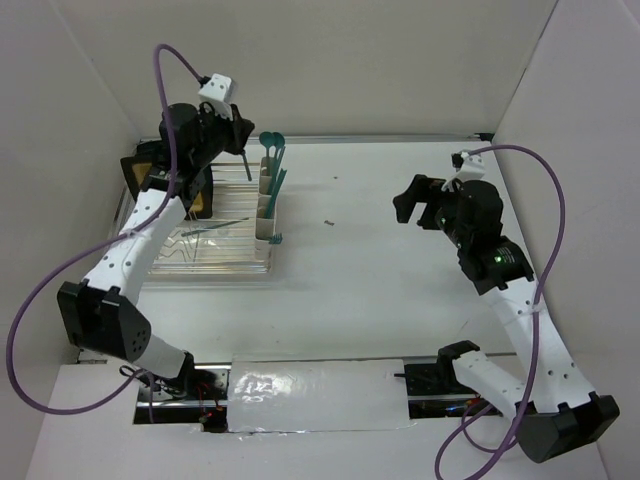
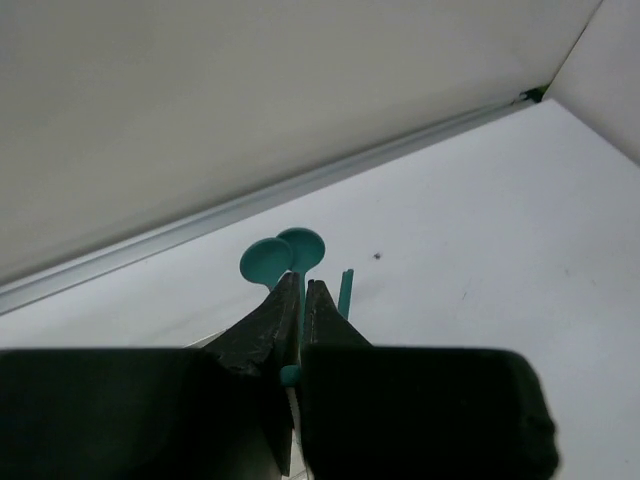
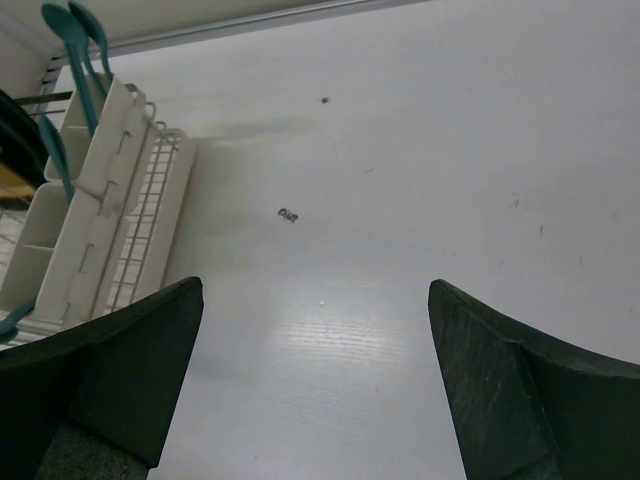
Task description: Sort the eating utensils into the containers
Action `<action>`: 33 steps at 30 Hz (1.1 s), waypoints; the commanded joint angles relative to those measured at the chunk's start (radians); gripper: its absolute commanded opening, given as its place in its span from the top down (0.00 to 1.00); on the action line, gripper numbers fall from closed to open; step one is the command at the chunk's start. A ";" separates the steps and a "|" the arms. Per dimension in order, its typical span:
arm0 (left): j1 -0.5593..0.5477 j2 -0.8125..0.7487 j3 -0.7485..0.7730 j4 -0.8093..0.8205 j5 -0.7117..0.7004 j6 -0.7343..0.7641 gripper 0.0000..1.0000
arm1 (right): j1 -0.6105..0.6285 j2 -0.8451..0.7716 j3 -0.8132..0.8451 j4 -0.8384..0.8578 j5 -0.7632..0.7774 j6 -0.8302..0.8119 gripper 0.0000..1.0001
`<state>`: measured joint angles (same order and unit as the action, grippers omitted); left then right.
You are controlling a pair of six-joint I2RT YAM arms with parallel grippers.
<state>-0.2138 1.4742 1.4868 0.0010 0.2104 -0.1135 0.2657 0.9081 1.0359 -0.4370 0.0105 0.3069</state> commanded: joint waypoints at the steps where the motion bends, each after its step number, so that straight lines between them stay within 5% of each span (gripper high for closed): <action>1: 0.002 0.018 0.019 0.148 0.040 0.025 1.00 | -0.002 0.006 -0.028 -0.022 0.078 0.024 0.00; 25: -0.024 0.130 -0.057 0.241 0.152 0.001 1.00 | -0.005 0.066 -0.056 0.035 0.111 0.023 0.00; 28: -0.025 0.121 -0.077 0.258 0.164 0.017 0.91 | -0.005 0.075 -0.045 0.035 0.111 0.032 0.00; 33: -0.035 0.098 -0.082 0.249 0.184 0.038 0.53 | -0.005 0.122 0.012 0.011 0.097 0.067 0.00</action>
<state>-0.2379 1.6043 1.3956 0.1688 0.3580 -0.0994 0.2638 1.0061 0.9897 -0.4351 0.0998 0.3557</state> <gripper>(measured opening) 0.411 0.999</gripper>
